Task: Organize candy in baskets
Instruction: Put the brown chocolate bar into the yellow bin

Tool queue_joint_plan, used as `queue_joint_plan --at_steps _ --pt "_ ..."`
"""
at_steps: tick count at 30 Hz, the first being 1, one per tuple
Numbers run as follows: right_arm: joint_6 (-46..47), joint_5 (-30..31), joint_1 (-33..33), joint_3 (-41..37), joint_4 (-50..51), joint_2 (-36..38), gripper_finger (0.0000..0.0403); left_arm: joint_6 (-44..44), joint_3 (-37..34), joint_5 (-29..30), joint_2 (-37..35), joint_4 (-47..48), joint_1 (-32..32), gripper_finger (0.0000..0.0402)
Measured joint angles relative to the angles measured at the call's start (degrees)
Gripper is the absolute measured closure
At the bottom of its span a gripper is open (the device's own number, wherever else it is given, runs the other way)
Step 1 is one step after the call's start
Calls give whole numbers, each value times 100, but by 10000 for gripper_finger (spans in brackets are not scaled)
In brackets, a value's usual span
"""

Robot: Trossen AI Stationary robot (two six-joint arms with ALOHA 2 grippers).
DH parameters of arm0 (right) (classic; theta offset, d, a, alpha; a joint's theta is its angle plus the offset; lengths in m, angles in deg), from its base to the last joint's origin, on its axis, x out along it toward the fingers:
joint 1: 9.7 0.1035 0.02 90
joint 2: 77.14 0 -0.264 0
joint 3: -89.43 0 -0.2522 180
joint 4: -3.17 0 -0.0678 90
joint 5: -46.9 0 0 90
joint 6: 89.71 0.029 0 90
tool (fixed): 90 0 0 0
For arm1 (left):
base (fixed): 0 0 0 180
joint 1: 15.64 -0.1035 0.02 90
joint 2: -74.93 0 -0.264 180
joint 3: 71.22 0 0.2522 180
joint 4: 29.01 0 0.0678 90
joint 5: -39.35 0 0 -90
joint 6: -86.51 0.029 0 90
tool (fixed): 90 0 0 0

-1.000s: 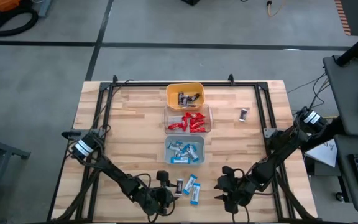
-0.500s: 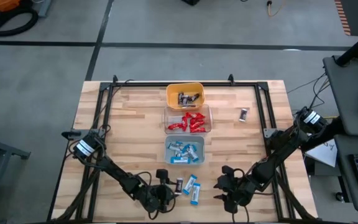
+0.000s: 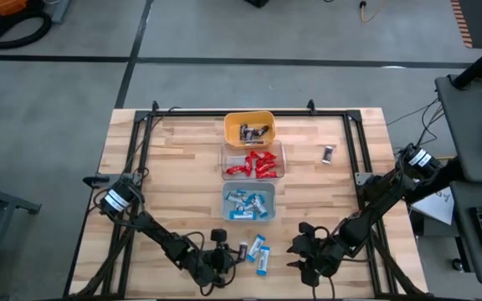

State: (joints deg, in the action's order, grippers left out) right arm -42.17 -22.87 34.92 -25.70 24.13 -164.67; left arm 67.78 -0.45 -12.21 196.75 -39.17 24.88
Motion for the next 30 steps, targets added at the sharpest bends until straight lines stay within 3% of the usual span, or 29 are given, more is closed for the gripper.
queue_joint_plan --at_steps 9,20,30 --pt "-8 85 0 0 -13 0 211 -3 0 -11 13 15 -5 395" --pt "-3 87 0 0 -24 0 211 17 -28 444 -79 132 -14 401" --pt "-6 87 0 0 -26 0 211 61 -35 511 -354 116 -14 401"
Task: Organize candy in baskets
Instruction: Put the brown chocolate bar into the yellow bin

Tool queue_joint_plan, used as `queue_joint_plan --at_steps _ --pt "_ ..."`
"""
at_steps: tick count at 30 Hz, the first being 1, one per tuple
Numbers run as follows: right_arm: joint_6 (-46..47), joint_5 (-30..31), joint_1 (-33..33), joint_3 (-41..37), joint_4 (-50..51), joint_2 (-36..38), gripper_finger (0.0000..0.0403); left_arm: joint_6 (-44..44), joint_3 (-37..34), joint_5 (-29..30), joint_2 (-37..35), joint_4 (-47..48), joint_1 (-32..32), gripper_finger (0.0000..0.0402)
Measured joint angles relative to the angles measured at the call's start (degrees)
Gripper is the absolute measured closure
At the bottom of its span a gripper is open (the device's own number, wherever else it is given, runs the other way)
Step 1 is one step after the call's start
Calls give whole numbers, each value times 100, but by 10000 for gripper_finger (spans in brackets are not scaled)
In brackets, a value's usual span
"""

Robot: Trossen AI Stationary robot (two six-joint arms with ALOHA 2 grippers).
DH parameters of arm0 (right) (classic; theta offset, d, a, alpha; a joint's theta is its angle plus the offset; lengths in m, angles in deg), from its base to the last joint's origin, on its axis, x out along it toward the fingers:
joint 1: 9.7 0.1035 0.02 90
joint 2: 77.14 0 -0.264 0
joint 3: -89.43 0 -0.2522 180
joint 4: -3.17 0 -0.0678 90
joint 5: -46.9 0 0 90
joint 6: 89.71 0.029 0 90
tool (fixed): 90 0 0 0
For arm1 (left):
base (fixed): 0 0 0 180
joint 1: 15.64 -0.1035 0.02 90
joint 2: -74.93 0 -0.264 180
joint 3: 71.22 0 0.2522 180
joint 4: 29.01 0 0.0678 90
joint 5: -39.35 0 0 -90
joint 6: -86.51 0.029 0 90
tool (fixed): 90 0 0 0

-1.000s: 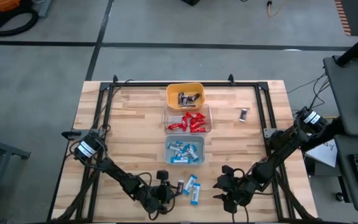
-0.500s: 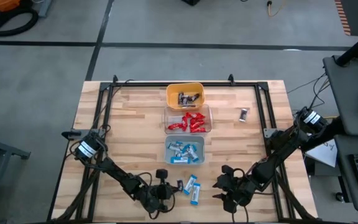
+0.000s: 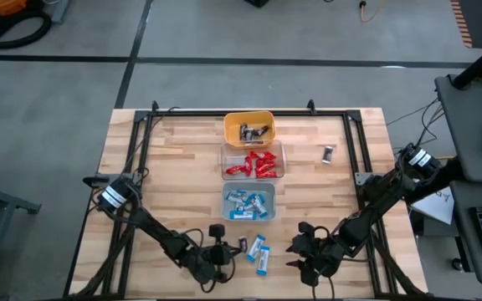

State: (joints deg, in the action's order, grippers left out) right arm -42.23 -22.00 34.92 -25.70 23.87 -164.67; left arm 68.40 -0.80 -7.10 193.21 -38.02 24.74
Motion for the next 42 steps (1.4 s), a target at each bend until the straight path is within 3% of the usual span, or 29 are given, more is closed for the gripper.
queue_joint_plan --at_steps 10,16,20,25,31,34,42 --pt "-71 5 0 0 -4 0 211 110 7 3 -585 -16 84 401" --pt "-166 31 -2 0 -4 0 211 314 9 51 -1495 1 120 401" --pt "-252 316 -15 -2 4 28 211 903 20 104 -2260 360 46 401" --pt "-683 468 -224 -2 11 276 211 1837 20 108 -3165 1074 -338 401" --pt "-1473 506 -778 -2 210 824 211 2522 17 90 -3847 2202 -1233 401" --pt "-1786 593 -1100 -2 580 1144 211 2810 -79 -375 -4031 2328 -1797 401" --pt "-2487 1111 -1827 -19 1418 1918 211 3370 -600 -2300 -4164 1820 -3631 401"
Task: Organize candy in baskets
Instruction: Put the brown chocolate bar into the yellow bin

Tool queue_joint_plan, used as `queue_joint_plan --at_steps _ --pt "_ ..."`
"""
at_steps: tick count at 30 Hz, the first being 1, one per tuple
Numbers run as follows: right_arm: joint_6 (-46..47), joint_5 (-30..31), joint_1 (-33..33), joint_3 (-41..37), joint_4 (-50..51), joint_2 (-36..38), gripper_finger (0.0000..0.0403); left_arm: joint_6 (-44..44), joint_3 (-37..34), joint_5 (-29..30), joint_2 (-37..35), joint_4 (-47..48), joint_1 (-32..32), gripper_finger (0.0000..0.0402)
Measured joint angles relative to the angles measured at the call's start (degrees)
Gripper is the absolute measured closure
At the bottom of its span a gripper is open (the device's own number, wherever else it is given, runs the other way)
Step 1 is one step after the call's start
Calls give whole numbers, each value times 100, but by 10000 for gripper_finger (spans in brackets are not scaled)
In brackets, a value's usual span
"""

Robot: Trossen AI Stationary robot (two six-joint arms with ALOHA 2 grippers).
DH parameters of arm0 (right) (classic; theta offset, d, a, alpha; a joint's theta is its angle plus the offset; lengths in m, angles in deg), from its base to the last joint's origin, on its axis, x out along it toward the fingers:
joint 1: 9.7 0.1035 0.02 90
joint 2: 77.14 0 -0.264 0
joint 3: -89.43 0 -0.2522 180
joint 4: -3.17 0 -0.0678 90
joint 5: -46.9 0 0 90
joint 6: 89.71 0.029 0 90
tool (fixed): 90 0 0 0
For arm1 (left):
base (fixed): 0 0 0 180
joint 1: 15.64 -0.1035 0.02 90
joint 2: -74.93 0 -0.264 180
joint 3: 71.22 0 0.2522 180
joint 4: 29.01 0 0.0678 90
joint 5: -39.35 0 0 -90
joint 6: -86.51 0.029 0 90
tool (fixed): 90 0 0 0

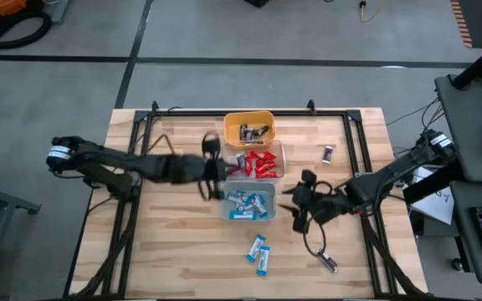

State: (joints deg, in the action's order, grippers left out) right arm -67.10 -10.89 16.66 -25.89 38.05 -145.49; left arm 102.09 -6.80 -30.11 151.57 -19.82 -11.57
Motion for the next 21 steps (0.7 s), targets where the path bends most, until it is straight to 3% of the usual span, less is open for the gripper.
queue_joint_plan --at_steps 4,12,16,21 --pt "-354 52 -345 -43 -8 203 211 27 -289 -918 23 -471 -1007 401" --pt "-721 89 -1129 -57 3 263 211 -188 -755 -1707 99 -1472 -2769 401" --pt "-721 89 -1406 -63 32 259 211 -395 -736 -2023 368 -1947 -3207 401" --pt "-691 87 -1542 -101 102 259 211 -405 -435 -2286 963 -2168 -3315 401"
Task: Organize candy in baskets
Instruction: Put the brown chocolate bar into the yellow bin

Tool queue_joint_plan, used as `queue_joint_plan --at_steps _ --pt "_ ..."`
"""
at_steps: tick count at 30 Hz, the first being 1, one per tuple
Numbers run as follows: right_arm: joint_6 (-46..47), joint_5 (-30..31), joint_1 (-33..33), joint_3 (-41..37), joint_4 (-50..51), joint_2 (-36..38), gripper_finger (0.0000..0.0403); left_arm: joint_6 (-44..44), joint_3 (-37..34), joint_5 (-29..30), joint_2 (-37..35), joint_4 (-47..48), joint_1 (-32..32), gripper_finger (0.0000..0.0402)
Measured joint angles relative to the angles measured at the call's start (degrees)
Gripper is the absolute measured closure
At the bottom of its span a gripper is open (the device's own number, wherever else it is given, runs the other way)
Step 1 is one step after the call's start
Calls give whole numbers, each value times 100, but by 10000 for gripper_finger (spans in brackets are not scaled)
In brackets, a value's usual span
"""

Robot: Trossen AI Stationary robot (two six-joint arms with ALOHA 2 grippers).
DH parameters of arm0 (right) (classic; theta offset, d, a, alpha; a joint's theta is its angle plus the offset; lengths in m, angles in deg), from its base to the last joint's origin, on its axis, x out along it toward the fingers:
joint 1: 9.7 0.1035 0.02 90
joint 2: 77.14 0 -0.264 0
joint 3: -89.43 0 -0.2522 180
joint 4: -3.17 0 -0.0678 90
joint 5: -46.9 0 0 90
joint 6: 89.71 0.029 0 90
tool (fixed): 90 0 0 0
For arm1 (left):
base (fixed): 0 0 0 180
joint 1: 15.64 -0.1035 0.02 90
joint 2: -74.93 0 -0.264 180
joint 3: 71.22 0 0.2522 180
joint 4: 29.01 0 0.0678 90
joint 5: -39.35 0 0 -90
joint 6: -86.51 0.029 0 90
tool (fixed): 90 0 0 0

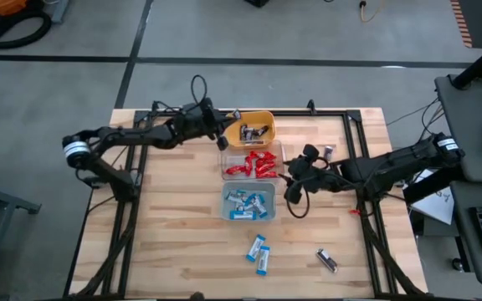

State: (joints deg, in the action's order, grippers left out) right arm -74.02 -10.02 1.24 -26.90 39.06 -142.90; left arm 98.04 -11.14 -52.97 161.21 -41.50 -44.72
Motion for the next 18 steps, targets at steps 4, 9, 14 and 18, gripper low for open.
queue_joint_plan --at_steps 4,9,14,18 --pt "49 0 -22 -48 15 -2 211 -27 247 3 506 140 -9 401" --pt "226 -19 -22 -52 84 -2 211 -138 412 10 786 277 -24 401" --pt "231 -46 -22 -52 140 -2 211 -248 466 10 857 395 -29 401" --pt "230 -48 -22 -52 145 -3 211 -468 466 4 857 548 -29 391"
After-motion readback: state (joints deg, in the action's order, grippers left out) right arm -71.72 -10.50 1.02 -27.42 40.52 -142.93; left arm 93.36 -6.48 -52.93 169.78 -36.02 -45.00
